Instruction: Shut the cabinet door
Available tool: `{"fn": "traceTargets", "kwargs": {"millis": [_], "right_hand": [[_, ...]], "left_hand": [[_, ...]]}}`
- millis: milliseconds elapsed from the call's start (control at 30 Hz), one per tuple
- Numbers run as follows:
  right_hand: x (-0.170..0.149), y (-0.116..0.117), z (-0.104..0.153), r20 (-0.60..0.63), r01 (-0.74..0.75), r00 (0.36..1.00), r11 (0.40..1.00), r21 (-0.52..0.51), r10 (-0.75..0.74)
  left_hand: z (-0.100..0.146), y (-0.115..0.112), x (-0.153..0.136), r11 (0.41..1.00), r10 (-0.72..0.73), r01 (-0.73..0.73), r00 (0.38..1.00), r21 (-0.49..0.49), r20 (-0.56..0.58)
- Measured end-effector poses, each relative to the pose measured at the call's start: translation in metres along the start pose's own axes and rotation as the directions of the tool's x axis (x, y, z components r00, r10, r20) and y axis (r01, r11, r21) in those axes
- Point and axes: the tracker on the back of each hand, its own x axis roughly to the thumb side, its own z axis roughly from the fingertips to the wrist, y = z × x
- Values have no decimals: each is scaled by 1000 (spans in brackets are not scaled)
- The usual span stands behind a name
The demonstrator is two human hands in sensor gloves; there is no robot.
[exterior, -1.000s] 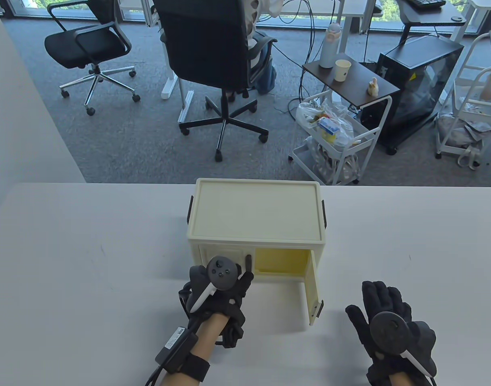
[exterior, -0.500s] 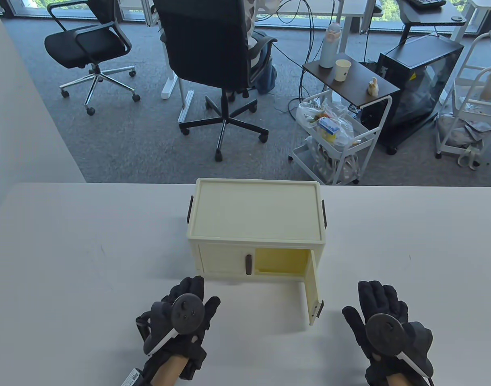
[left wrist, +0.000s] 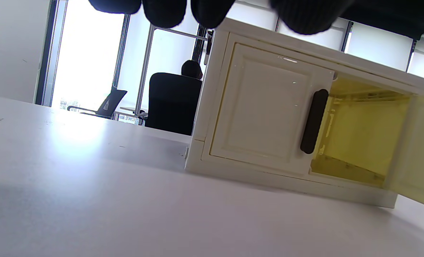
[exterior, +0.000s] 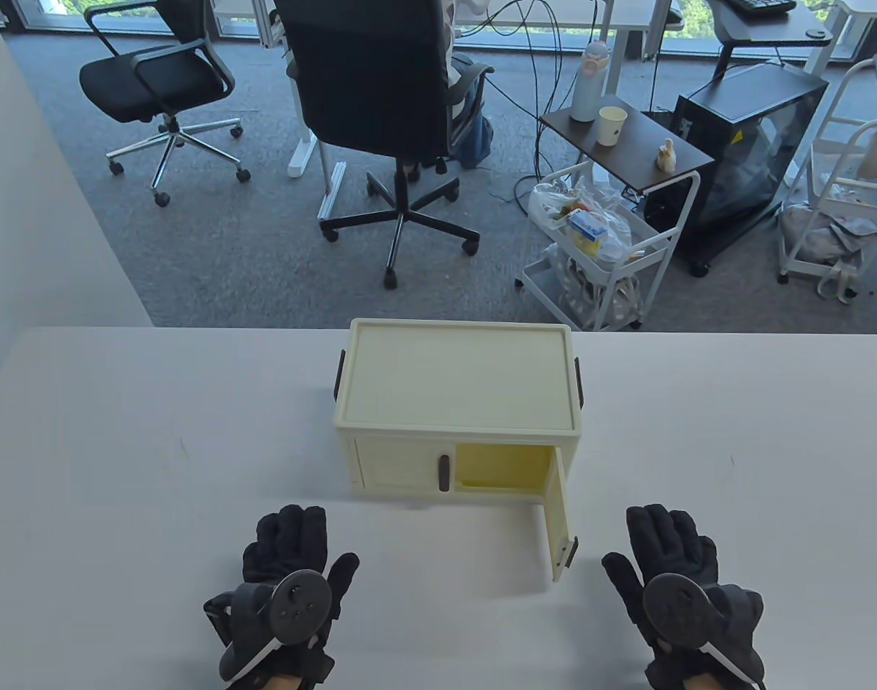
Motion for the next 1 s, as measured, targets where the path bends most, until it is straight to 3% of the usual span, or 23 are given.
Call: {"fn": "traceTargets", "kwargs": {"millis": [500,1000], "right_hand": [[5,13,1,14,22,1000,999,47,-23],[37,32,-12,65,6,998,994,106,-13]], "left_hand": [[3,-4,0,998,-36,36,999,-52,-10],[0,-1,-6,998,41,-42,999,-52,-15]]}}
